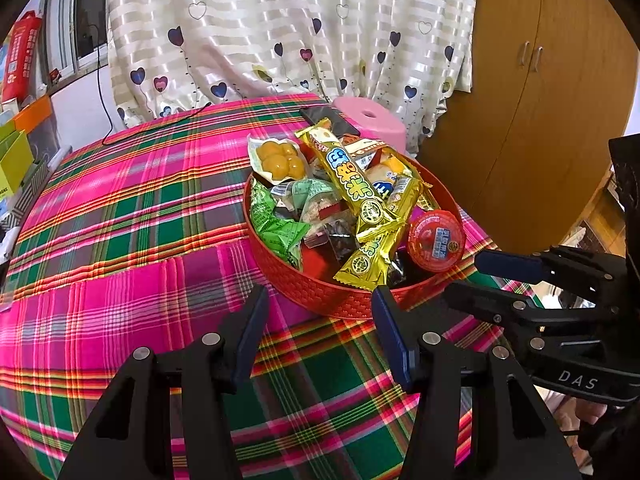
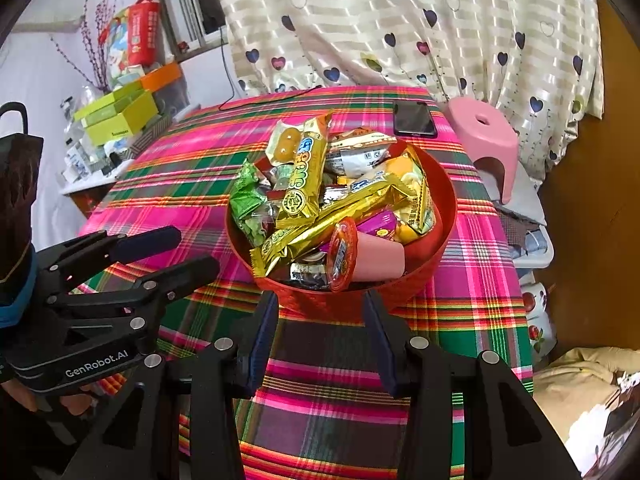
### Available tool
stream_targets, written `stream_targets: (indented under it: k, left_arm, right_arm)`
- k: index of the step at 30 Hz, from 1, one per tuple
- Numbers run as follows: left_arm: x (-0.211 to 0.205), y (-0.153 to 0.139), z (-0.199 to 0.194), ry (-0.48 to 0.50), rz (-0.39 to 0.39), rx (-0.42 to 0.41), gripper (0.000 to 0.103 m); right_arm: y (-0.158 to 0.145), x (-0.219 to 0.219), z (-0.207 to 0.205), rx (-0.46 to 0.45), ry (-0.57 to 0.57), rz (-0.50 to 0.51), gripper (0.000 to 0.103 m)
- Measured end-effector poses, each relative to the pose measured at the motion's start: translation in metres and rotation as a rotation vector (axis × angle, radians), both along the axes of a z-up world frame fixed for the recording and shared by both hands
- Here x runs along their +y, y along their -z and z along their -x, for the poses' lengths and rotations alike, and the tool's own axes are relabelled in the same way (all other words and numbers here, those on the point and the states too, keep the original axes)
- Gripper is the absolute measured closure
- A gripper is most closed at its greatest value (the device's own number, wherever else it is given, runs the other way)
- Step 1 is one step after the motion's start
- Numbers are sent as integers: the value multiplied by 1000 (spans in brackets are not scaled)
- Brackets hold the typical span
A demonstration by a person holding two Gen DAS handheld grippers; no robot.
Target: Organize snacks
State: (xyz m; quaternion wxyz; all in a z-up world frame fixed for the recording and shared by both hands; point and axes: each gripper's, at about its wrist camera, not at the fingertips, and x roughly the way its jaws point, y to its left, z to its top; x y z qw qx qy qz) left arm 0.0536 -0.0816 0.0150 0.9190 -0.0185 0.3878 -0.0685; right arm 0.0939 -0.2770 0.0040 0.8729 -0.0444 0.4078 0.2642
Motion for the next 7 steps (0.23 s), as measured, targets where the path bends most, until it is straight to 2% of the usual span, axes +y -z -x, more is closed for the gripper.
stream_targets:
  k: [7]
  left_arm:
    - [1,1,0,5,4,-3,49]
  right_arm:
    - [0,-4,-2,1,11,-3,61]
